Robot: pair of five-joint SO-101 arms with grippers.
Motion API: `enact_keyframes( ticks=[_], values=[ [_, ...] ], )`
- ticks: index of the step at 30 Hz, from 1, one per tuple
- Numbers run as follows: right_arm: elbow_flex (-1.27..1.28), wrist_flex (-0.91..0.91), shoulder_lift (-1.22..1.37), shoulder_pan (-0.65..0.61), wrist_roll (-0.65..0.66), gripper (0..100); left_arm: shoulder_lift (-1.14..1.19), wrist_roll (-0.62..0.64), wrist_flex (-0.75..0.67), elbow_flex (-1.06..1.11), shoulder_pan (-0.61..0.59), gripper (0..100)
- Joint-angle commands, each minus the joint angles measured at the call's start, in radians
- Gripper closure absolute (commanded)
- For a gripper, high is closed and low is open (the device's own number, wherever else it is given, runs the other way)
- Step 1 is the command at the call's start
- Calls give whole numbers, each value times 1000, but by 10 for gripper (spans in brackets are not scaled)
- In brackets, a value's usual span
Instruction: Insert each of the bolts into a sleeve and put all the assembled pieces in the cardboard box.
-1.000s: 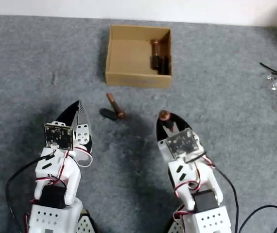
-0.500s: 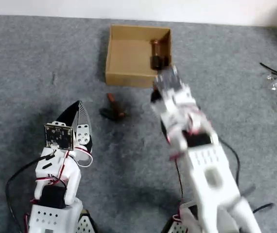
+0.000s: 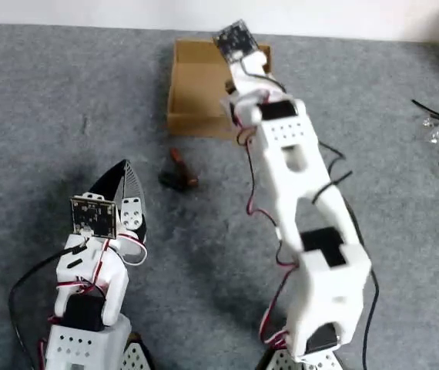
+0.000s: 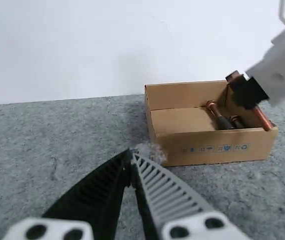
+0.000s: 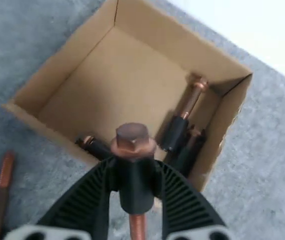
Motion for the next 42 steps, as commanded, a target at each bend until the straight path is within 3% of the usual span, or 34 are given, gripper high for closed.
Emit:
enact_keyframes(
  ticks=[1, 6, 13, 30, 32, 37, 42],
  values=[
    [-300, 97, 65, 16, 8, 992, 1, -8, -20, 21, 16, 993],
    [-538, 202, 225, 25, -5, 991, 1, -8, -20, 21, 16, 993],
    [-740, 242, 404, 77, -152, 991, 2, -8, -20, 21, 16, 993],
    [-766, 243, 605, 81, -144, 987, 2, -8, -20, 21, 18, 993],
    [-766, 249, 613, 81, -144, 951, 2, -8, -20, 21, 18, 993],
    [-773, 340, 613, 76, -146, 729, 2, -8, -20, 21, 18, 993],
    [-780, 418, 602, 88, -146, 707, 2, -8, -20, 21, 18, 993]
  ],
)
